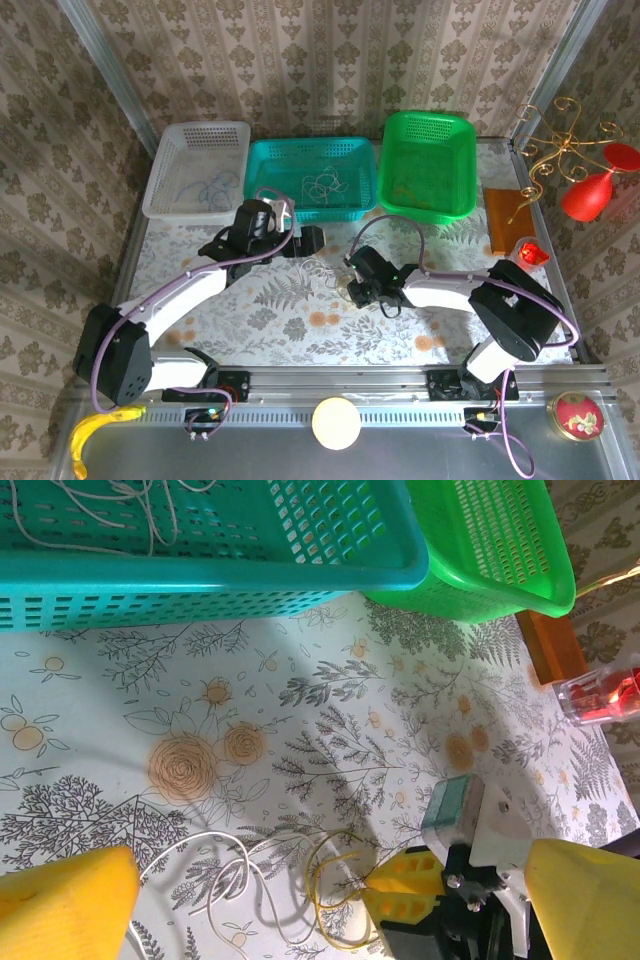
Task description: Untangle the cables
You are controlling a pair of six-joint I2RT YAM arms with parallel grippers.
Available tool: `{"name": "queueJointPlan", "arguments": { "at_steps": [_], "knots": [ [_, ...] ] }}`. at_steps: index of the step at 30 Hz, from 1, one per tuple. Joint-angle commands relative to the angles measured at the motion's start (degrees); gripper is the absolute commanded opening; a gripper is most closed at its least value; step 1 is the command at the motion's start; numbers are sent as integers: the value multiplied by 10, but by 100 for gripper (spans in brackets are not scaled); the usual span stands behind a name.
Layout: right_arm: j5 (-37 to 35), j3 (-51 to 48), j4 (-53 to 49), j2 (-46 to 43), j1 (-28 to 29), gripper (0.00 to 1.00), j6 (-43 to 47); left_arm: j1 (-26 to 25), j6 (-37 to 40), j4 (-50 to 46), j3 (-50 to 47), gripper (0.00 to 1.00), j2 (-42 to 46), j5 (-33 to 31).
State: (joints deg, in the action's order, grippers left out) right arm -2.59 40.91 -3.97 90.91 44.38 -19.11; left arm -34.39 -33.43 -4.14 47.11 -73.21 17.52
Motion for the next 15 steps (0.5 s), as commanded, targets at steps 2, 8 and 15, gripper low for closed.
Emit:
{"name": "queueJointPlan", "arguments": {
  "at_steps": [2, 8, 15],
  "knots": [
    [-1, 10, -17, -19, 3, 1, 12, 4, -8, 9, -13, 100, 20, -3],
    [25, 17, -57, -117, -25, 0, 8, 6, -8, 11, -16, 100, 23, 1],
    [109, 28, -59, -213, -97, 0, -36, 6, -21, 44, -21, 100, 20, 41]
  ]
}}
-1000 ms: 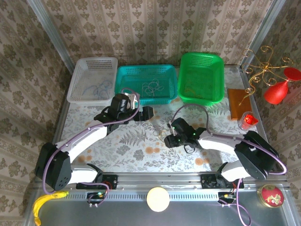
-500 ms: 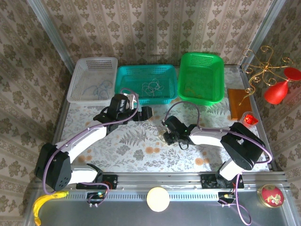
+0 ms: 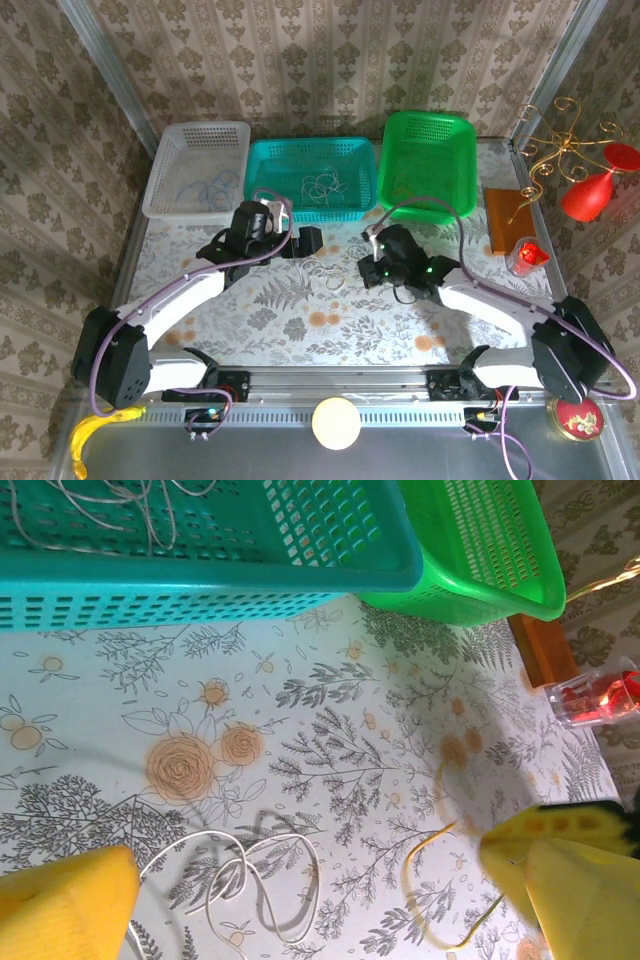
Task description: Untangle the cables
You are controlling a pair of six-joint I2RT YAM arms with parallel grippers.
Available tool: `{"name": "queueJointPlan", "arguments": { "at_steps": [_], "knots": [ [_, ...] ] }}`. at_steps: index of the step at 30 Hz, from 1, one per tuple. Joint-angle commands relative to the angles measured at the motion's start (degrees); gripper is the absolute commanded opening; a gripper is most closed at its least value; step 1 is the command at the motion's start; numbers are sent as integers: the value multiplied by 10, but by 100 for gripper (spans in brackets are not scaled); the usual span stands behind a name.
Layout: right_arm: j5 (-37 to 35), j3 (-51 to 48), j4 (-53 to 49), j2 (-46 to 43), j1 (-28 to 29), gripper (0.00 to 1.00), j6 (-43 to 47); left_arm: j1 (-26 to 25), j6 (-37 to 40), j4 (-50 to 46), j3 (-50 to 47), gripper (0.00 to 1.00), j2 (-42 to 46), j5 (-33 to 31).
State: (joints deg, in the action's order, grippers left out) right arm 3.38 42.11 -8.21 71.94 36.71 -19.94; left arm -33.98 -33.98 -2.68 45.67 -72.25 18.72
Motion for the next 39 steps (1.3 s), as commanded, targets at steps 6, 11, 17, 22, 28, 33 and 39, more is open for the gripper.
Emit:
{"name": "queueJointPlan", "arguments": {
  "at_steps": [6, 11, 17, 22, 28, 33, 39],
  "knots": [
    [99, 39, 8, -52, -53, 0, -73, -4, -69, 123, -22, 100, 2, 86],
    [122, 62, 29, -45, -55, 0, -97, -24, -79, 152, -4, 99, -24, 98],
    [127, 64, 39, -42, -55, 0, -108, -38, -85, 180, 13, 77, -62, 99],
    [126, 56, 45, -44, -55, 0, -113, -45, -91, 201, 25, 59, -85, 99],
    [127, 44, 58, -43, -55, 0, -122, -51, -91, 207, 42, 23, -104, 101],
    [116, 22, 76, -44, -56, 0, -136, -52, -90, 212, 45, 0, -98, 97],
    [106, 8, 83, -51, -64, 0, -143, -53, -88, 203, 37, 16, -79, 86]
  ]
}}
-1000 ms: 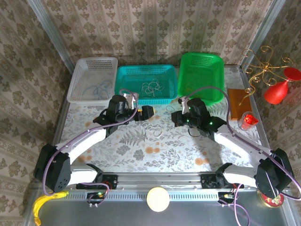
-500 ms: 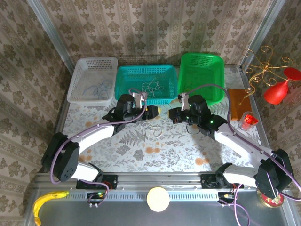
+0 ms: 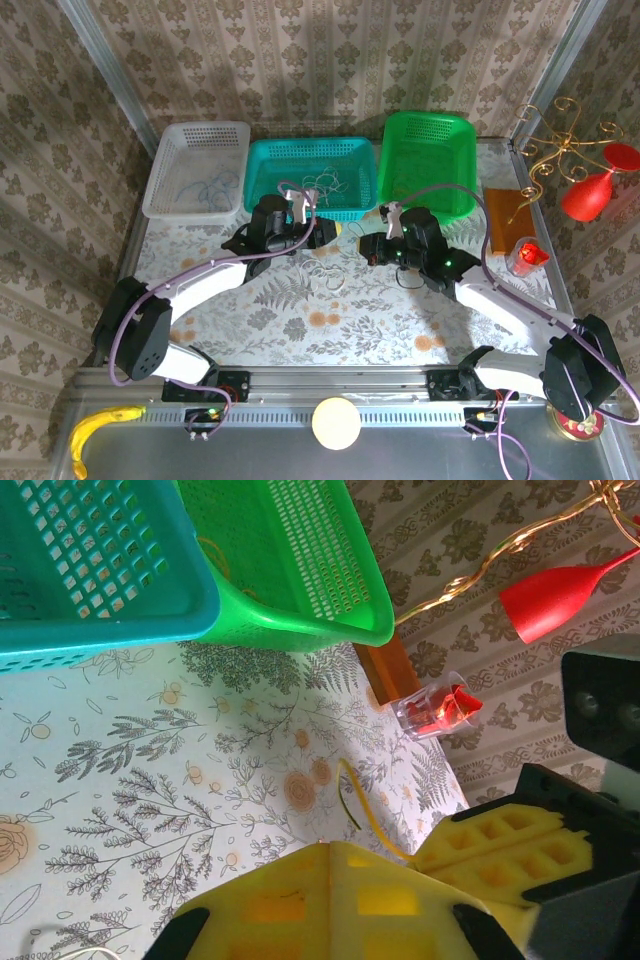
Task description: Untangle the cables
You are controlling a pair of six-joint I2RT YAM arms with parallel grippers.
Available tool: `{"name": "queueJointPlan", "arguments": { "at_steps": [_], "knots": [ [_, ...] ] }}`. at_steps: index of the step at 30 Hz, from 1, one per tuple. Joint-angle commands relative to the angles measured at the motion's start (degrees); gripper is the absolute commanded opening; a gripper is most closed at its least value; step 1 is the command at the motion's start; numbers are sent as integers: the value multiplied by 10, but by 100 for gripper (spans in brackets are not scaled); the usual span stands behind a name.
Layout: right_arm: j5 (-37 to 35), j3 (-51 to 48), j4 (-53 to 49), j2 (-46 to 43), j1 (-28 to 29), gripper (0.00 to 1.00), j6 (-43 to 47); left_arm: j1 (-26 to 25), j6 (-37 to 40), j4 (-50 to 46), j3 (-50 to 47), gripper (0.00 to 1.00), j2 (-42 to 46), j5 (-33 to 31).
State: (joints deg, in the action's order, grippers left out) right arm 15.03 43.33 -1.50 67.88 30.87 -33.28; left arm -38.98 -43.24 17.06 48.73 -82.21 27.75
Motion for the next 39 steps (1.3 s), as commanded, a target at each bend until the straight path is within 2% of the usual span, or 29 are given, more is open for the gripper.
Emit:
{"name": "queueJointPlan", "arguments": {
  "at_steps": [1, 2, 4, 7, 13, 21, 23, 25, 29, 31, 36, 39],
  "knots": [
    [-12, -4, 16, -14, -7, 0, -12, -2, 5, 4, 4, 35, 23, -7],
    [-12, -4, 16, -17, -10, 0, -12, -3, 4, 3, -1, 46, 26, -7],
    [-11, -1, 16, -21, -13, 0, -14, -3, 2, 2, -7, 59, 29, -9],
    [-7, 5, 15, -25, -17, 0, -16, -2, -2, 2, -16, 67, 28, -5],
    [-1, 15, 18, -26, -20, 0, -21, -9, -18, 24, -13, 70, 12, 17],
    [8, 23, 28, -23, -25, 0, -31, -33, -27, 42, 7, 67, -22, 23],
    [9, 26, 29, -24, -26, 0, -33, -36, -30, 47, 8, 64, -29, 22],
    [10, 25, 27, -25, -27, 0, -33, -36, -33, 52, 8, 56, -32, 18],
    [0, 8, 26, -29, -33, 0, -38, -35, -29, 51, 14, 16, -25, 3],
    [-14, -7, 32, -29, -38, 0, -44, -34, -22, 43, 21, 1, -18, -5],
    [-37, -64, 59, -16, -59, 0, -74, -33, 11, 6, 43, 0, 11, -28],
    [-29, -90, 75, 1, -69, 13, -84, -33, 28, -13, 56, 0, 27, -32]
  ]
}}
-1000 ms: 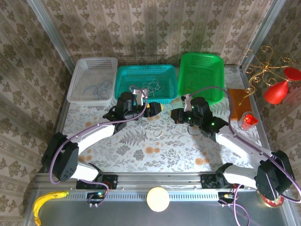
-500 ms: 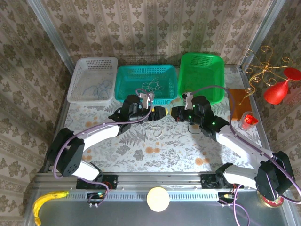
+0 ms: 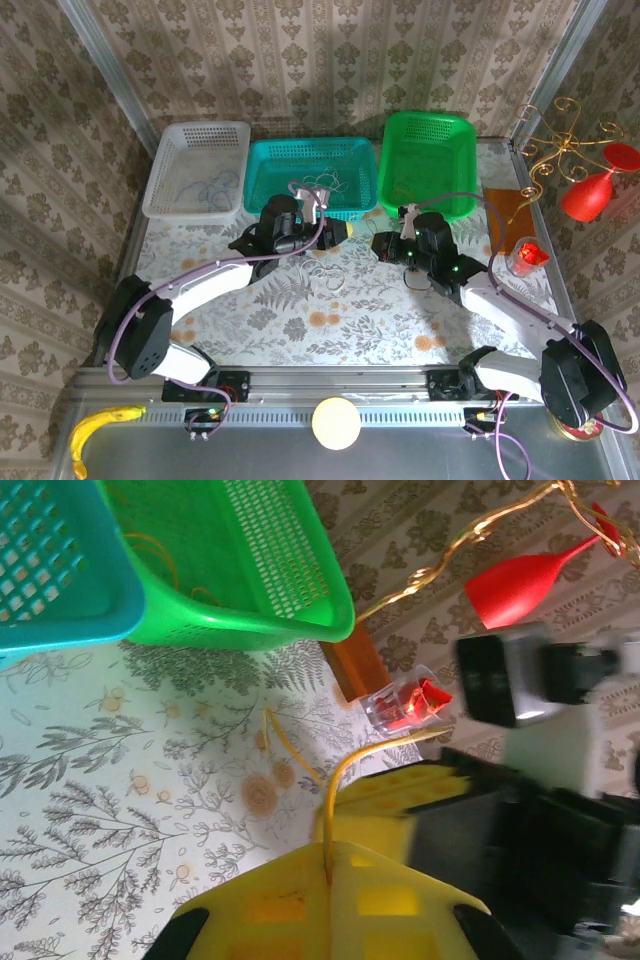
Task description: Untangle the cables
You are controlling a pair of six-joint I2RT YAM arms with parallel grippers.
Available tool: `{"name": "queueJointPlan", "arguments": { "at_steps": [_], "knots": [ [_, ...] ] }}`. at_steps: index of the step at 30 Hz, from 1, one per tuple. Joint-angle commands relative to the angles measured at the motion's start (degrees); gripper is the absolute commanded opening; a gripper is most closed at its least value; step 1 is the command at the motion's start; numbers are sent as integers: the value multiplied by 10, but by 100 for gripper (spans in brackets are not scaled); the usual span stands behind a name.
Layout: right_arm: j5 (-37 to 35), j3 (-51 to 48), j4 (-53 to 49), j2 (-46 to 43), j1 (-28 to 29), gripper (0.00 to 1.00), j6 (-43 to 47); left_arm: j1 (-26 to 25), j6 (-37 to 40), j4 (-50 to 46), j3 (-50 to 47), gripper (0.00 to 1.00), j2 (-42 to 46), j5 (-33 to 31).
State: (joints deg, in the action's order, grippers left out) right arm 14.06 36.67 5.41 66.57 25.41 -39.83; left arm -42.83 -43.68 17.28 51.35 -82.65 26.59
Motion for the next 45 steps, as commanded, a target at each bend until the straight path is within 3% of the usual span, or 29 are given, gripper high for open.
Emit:
{"name": "queueJointPlan", "arguments": {
  "at_steps": [1, 13, 20, 26, 32, 38, 45],
  "knots": [
    [-15, -29, 9, 20, -15, 16, -19, 6, 38, -21, 35, 0, 36, -20],
    [-11, -23, -72, -26, -26, 31, 34, 19, 67, -47, 47, 0, 63, -1],
    [-9, 12, -143, -116, -30, 52, 76, 32, 79, -66, 49, 0, 71, 19],
    [44, 37, -108, -135, -29, 70, 46, 32, 76, -64, 44, 0, 73, 18],
    [72, 38, -14, -104, -29, 80, -42, 31, 73, -59, 38, 0, 75, 17],
    [68, 44, 67, -49, -25, 82, -108, 31, 69, -53, 34, 0, 77, 19],
    [58, 56, 128, 20, -16, 74, -141, 29, 65, -43, 27, 0, 78, 18]
  ]
}}
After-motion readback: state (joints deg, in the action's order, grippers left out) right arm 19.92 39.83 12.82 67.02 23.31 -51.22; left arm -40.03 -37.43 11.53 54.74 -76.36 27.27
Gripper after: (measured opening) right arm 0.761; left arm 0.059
